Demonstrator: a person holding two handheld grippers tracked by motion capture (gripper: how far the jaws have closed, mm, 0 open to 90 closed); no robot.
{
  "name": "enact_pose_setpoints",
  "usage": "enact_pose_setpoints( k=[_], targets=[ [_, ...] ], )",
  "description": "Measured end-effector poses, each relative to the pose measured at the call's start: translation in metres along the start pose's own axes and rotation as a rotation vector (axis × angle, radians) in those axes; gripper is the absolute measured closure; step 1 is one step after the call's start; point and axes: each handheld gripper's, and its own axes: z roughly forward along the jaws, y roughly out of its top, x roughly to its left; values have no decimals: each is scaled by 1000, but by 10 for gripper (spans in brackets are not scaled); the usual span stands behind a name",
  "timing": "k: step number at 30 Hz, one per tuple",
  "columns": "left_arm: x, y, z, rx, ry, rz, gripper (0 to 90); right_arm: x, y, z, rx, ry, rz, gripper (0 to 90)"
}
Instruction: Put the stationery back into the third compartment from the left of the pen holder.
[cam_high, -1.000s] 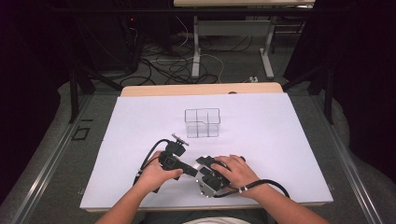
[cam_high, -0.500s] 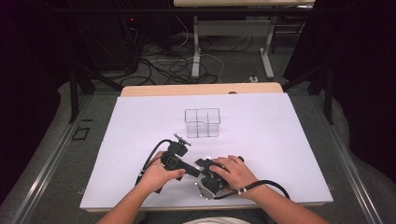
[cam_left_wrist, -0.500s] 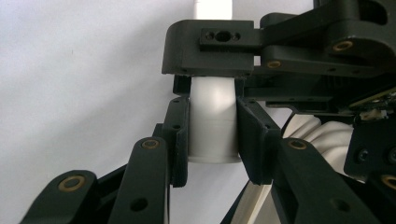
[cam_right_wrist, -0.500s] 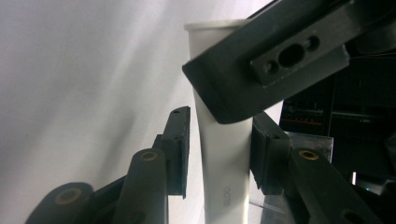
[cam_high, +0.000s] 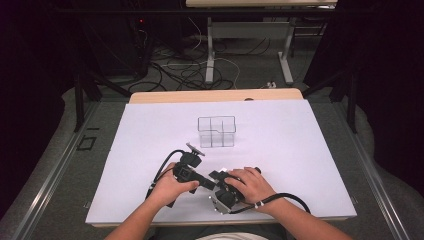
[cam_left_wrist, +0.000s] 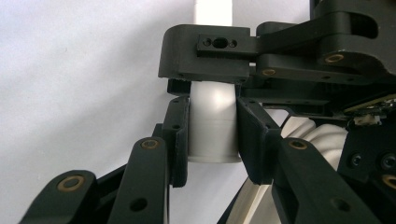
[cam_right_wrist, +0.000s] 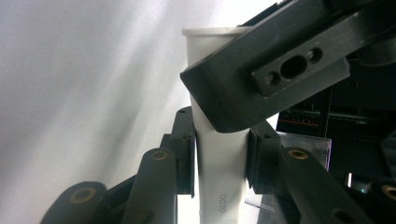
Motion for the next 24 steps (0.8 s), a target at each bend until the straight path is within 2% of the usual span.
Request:
enact_pose_setpoints(
  k=[7,8,9,17,24],
  targets=[
    [0,-1,-1,-19,1,4,664,-1,0,1,-4,-4,-9,692],
    [0,-1,-1,-23,2,5,664,1,-1,2,-27,-37,-1,692],
    [0,-1,-1,-27,3,7,662,-1,-1,0,-4,-9,-9,692],
    [2,-3,-5,-82,8,13,580,-2,-2,1,7,-5,-18,693],
    [4,-4,-10,-116,18,18,525,-2,-5,1,18,-6,8,693]
  ],
)
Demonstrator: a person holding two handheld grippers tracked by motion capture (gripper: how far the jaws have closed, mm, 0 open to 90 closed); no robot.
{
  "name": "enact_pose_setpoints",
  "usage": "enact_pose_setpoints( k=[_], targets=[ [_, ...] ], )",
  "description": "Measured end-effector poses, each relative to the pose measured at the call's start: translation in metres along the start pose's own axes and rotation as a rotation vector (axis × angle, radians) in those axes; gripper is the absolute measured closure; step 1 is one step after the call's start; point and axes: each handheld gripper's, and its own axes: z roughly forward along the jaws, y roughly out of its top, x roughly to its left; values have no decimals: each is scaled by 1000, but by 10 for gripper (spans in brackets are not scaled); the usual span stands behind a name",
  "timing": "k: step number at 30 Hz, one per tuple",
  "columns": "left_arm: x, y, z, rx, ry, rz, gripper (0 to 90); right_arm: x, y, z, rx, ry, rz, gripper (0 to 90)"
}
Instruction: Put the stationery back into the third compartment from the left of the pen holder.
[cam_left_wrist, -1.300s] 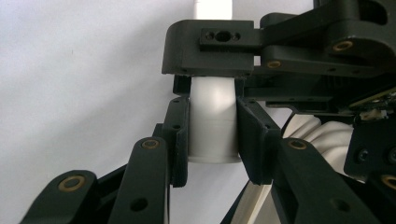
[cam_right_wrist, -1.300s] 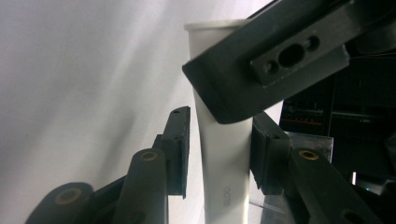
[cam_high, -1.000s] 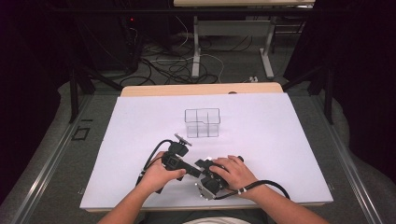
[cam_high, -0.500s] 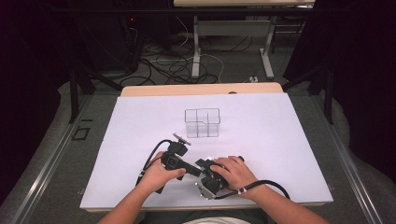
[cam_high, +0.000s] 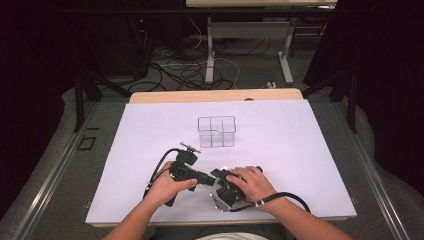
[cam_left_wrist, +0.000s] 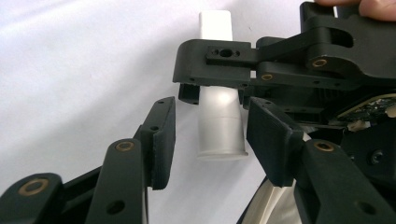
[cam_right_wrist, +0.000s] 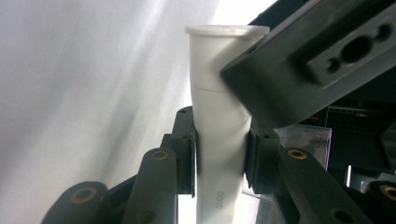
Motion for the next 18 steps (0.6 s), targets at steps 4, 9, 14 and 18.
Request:
enact_pose_setpoints(
  k=[4,9,14,18],
  targets=[
    [1,0,-3,-33,11,1,503,-1,-2,1,-4,-4,4,693],
    [4,-1,-8,-57,28,7,488,-2,-3,1,-2,-2,8,693],
    [7,-1,-11,-88,54,14,459,-1,-4,0,3,-1,26,693],
    [13,-3,-12,-114,92,24,422,-2,-5,0,-2,-2,18,693]
  ],
)
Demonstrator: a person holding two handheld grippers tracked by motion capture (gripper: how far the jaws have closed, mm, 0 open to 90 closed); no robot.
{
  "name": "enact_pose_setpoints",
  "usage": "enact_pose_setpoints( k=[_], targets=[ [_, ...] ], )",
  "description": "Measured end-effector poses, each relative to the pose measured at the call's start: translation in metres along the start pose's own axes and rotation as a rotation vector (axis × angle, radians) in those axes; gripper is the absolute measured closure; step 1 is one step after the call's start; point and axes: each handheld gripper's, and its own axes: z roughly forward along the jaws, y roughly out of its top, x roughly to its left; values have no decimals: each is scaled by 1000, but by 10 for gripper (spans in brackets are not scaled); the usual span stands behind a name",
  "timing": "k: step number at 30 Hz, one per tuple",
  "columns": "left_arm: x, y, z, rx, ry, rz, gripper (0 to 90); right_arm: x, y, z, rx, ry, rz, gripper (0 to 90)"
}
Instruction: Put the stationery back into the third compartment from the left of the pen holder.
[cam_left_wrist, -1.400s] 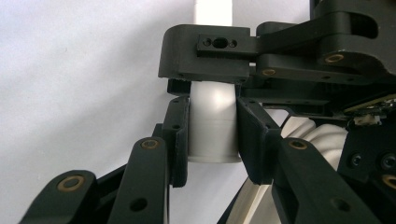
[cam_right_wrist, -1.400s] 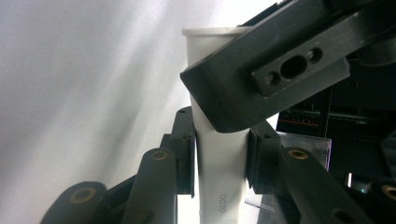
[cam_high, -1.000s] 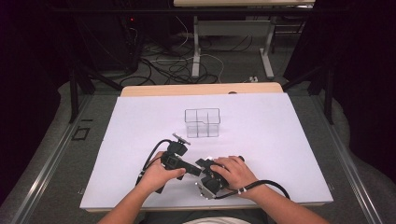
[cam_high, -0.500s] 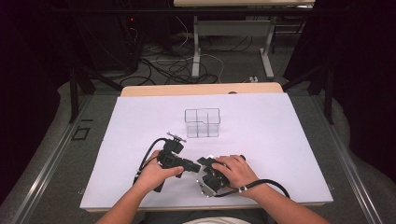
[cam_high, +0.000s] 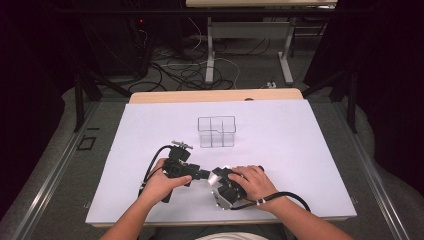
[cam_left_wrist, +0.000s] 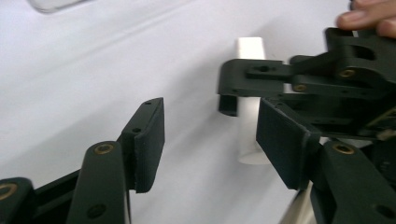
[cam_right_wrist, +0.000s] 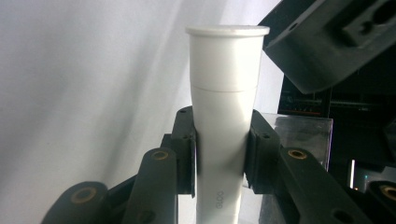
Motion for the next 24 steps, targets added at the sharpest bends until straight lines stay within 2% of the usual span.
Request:
enact_pose_setpoints(
  k=[3,4,5,6,10,11,12,13,14,15,18,19,22,24],
  targets=[
    [5,-2,0,-26,43,1,397,0,-1,0,-2,-4,2,693],
    [9,-2,0,-22,54,19,391,0,-2,0,-2,-7,11,693],
    [10,-2,0,-36,70,7,380,0,-2,0,-1,-5,10,693],
    [12,-2,-1,-34,87,14,369,0,-3,0,4,-4,14,693],
    [21,-5,-4,-56,131,22,346,-1,-6,-1,-1,-16,44,693],
    [23,-6,-5,-65,150,15,345,-2,-6,-1,-1,-16,54,693],
    [25,-7,-5,-77,171,-3,338,-2,-7,0,-13,-41,67,693],
    [27,-8,-6,-81,186,3,335,-2,-8,-1,-14,-43,89,693],
    [29,-8,-7,-86,201,-2,333,-4,-10,0,-25,-40,82,693],
    [31,-8,-8,-98,217,-5,328,-4,-10,-1,-18,-53,104,693],
    [38,-10,-13,-157,245,-21,310,-5,-18,-1,-75,-50,197,693],
    [40,-11,-14,-166,252,-22,295,-7,-20,-1,-75,-30,211,694],
    [44,-13,-16,-190,268,-36,273,-10,-26,-2,-90,-48,304,694],
    [46,-13,-17,-191,283,-34,258,-12,-31,-4,-155,-60,366,695]
  ],
)
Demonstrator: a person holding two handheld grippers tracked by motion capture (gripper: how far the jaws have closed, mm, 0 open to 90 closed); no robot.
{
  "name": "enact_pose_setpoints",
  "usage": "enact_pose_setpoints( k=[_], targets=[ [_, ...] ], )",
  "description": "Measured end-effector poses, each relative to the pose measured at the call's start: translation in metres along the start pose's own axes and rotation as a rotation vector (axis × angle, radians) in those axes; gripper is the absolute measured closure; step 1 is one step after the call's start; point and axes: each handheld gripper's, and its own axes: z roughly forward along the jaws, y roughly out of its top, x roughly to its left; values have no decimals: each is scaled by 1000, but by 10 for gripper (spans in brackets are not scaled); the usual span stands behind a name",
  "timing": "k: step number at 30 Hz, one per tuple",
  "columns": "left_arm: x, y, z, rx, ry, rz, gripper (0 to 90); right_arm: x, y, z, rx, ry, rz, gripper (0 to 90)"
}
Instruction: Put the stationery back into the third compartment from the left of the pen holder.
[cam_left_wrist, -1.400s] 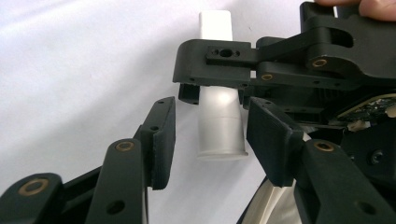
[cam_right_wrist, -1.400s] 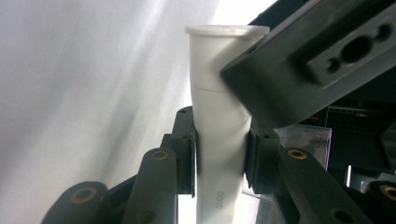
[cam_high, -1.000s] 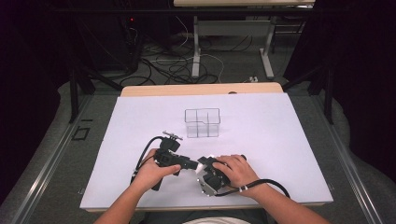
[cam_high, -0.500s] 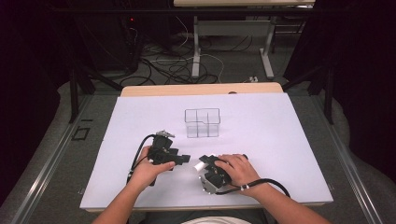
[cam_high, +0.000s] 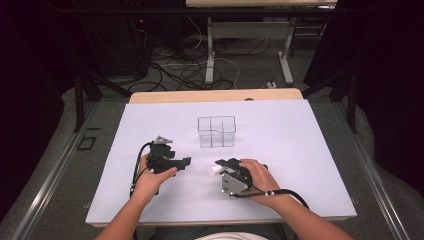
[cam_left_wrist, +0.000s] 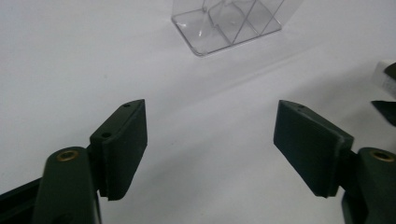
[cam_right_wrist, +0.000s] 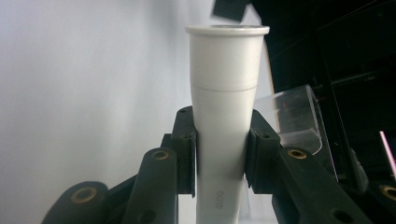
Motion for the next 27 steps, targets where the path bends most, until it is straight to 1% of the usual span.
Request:
enact_pose_setpoints(
  k=[1,2,3,4,5,7,9,10,11,13,15,16,17,19,20,22,24,26,27],
  targets=[
    [1,0,0,-4,-2,-2,243,-2,-1,0,-27,-2,31,695],
    [2,0,0,-8,-2,-8,237,-4,-3,-1,-40,-5,69,695],
    [3,0,0,-13,2,-5,222,-6,-4,-2,-42,-14,103,695],
    [3,0,0,-18,10,-6,197,-8,-5,-3,-51,-19,121,695],
    [4,0,0,-20,14,-4,181,-10,-6,-4,-53,-29,163,695],
    [5,-1,1,-23,28,7,160,-15,-9,-5,-92,-38,246,695],
    [5,-4,1,-19,54,62,149,-20,-12,-4,-128,-41,355,695],
    [5,-5,1,-17,55,81,124,-22,-12,-5,-141,-42,405,695],
    [6,-6,2,-21,41,98,81,-24,-13,-5,-154,-46,447,695],
    [6,-7,2,-22,26,120,4,-29,-14,-4,-181,-55,524,695],
    [7,-7,1,-22,36,137,3,-34,-17,-3,-208,-60,613,695],
    [8,-8,2,-26,40,132,3,-38,-18,-3,-222,-66,650,695],
    [9,-8,2,-24,41,131,3,-41,-19,-3,-235,-68,697,695],
    [10,-9,3,-26,56,131,3,-48,-23,-2,-259,-79,780,695],
    [11,-10,3,-26,60,121,3,-51,-24,-2,-269,-83,829,695],
    [12,-10,3,-30,68,121,3,-57,-27,-1,-292,-89,890,695],
    [14,-10,2,-34,66,118,3,-64,-29,-1,-306,-104,933,694],
    [15,-10,1,-36,71,117,3,-70,-30,0,-321,-115,963,694],
    [16,-10,1,-36,74,121,3,-73,-31,0,-326,-118,970,694]
  ],
)
